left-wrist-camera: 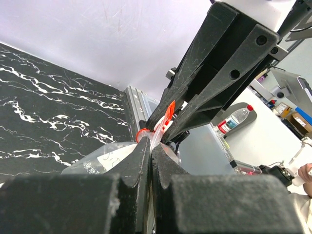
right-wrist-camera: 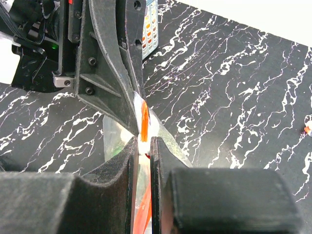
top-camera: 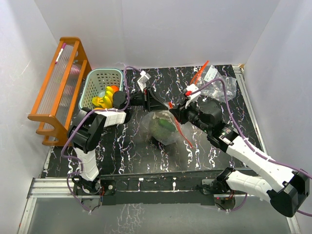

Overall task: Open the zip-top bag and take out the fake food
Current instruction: Unzip the zipper food storage bag at the center of the board.

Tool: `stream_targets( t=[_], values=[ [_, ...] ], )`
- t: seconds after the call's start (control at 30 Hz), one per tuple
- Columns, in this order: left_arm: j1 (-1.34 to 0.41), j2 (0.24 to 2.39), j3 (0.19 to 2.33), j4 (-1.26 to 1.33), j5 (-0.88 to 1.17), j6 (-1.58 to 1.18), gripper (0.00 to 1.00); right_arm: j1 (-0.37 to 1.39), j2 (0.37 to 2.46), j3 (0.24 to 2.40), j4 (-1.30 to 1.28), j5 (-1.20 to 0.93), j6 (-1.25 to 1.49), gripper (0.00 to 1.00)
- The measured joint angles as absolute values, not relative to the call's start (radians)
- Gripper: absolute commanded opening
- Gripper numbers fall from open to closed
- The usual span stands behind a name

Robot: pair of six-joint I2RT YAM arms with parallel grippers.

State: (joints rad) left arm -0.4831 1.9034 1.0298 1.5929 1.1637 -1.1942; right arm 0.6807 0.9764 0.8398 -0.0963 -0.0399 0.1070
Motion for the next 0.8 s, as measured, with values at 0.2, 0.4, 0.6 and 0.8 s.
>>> stream_targets(
  t=[0.2,0.4,0.6,0.8],
  values=[
    [-0.466,1.9,1.073,1.589,1.168,-1.213,0.0,0.681,0.975,0.834,-0.065,-0.036,0.107,0.08],
    [-0.456,1.892,1.089,1.588,1.17,-1.224,0.0,0.681,0.976,0.837,-0.051,-0.029,0.107,0.08],
    [-0.442,1.84,1.071,1.585,1.171,-1.216,0.05,0.682,0.992,0.88,-0.061,-0.046,0.106,0.08],
    [-0.424,1.775,1.003,1.589,1.145,-1.198,0.14,0.683,1.027,0.882,-0.102,-0.052,0.112,0.08]
  ],
)
